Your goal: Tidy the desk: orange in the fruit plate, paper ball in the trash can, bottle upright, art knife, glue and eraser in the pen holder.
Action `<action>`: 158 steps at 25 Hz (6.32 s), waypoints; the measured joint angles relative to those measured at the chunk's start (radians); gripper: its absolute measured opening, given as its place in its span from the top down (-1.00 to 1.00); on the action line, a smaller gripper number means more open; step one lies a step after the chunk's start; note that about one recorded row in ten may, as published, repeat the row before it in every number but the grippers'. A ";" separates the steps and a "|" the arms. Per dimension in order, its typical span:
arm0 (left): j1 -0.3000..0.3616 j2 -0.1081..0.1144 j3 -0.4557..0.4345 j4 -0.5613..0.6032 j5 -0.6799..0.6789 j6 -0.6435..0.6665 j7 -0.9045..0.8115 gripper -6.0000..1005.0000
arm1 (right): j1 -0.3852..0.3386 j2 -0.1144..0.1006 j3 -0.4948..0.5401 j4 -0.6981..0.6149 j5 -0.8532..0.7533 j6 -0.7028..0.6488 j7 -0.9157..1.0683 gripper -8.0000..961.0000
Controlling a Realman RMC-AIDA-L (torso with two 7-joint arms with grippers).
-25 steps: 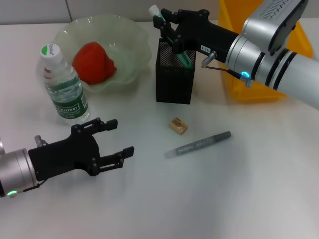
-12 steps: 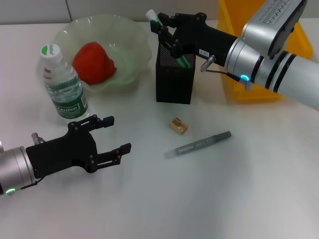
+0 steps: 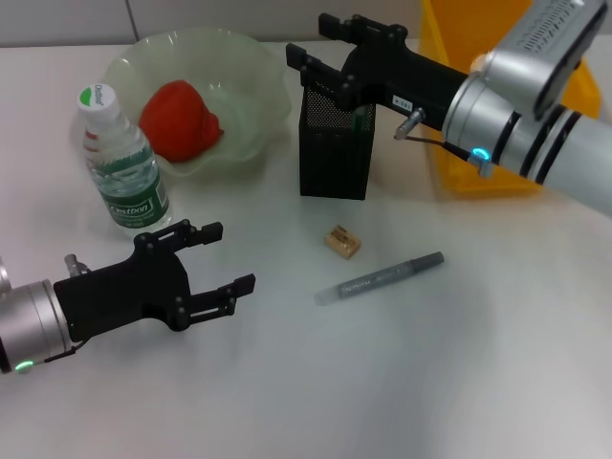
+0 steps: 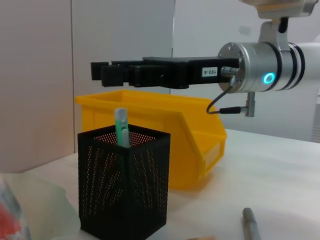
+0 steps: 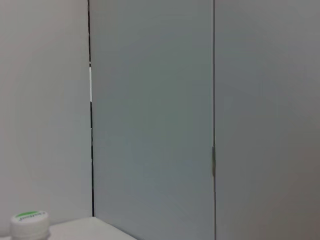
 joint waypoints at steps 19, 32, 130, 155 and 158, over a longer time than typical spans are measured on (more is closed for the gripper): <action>0.054 0.003 -0.008 -0.002 -0.003 0.120 -0.020 -0.59 | -0.406 -0.015 0.001 -0.360 -0.071 -0.542 0.258 -0.25; 0.056 0.004 0.006 -0.024 0.009 0.164 -0.029 -0.59 | -0.502 -0.040 0.022 -0.690 -0.459 -0.583 0.777 -0.37; 0.010 0.006 0.036 0.049 0.007 0.091 -0.081 -0.59 | -0.092 -0.002 -0.400 -0.693 -1.001 0.025 1.306 -0.70; 0.000 0.007 0.034 0.050 0.009 0.086 -0.092 -0.59 | -0.098 -0.003 -0.439 -0.686 -1.001 0.064 1.297 -0.24; 0.000 0.007 0.033 0.050 0.009 0.085 -0.092 -0.59 | -0.101 -0.003 -0.443 -0.686 -1.003 0.070 1.297 -0.15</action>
